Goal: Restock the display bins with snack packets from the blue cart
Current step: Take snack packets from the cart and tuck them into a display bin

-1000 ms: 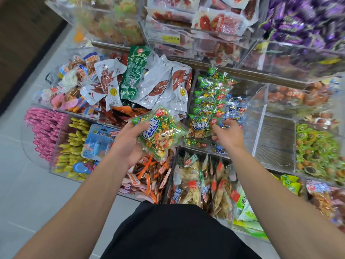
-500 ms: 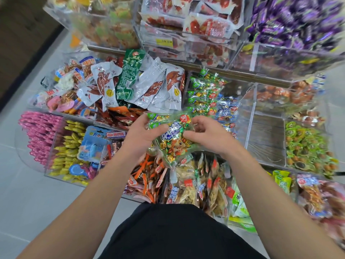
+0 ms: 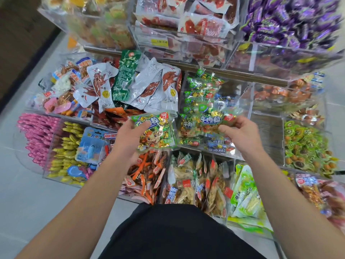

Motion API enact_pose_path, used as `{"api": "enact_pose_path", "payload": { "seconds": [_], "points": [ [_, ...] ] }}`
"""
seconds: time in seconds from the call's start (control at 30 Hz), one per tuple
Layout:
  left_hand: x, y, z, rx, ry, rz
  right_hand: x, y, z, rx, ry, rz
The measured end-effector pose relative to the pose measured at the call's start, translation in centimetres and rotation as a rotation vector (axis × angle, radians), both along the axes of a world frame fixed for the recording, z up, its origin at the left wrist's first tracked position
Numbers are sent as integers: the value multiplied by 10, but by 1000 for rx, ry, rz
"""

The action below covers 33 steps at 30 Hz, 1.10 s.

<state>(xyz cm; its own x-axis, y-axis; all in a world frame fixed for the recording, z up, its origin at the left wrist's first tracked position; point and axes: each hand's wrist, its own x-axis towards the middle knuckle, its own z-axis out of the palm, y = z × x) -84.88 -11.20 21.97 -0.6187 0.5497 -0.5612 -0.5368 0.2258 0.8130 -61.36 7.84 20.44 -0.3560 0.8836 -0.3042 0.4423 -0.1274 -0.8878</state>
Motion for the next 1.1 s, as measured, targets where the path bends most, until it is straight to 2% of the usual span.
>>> {"api": "enact_pose_path", "payload": {
  "seconds": [0.1, 0.17, 0.37, 0.47, 0.53, 0.6, 0.7, 0.87, 1.0, 1.1],
  "points": [
    [-1, -3, 1, -13, -47, 50, -13, -8, -22, 20, -235, 110],
    [-2, -4, -1, -21, -60, 54, -25, -14, -34, 36, -326, 164],
    [-6, -2, -5, -52, -91, 68, -56, -20, -37, -12, -383, 270],
    [-8, 1, -5, -77, -83, 49, -57, -23, -34, 70, -401, 266],
    [-11, 1, -8, -74, -89, 37, -54, -24, -35, 36, -302, 148],
    [-12, 4, -9, -84, -74, 40, -52, -25, -38, -103, -182, 38],
    [-13, 5, -8, -117, -96, 37, -59, -26, -46, -264, -163, 7],
    [-14, 5, -9, -146, -118, -6, -80, -24, -53, -368, -183, -112],
    [-18, 4, -5, -132, -117, 50, -86, -21, -57, -502, -13, -309],
    [-16, 2, 1, -152, -125, 46, -93, -19, -55, -529, 88, -406]
  ]
}}
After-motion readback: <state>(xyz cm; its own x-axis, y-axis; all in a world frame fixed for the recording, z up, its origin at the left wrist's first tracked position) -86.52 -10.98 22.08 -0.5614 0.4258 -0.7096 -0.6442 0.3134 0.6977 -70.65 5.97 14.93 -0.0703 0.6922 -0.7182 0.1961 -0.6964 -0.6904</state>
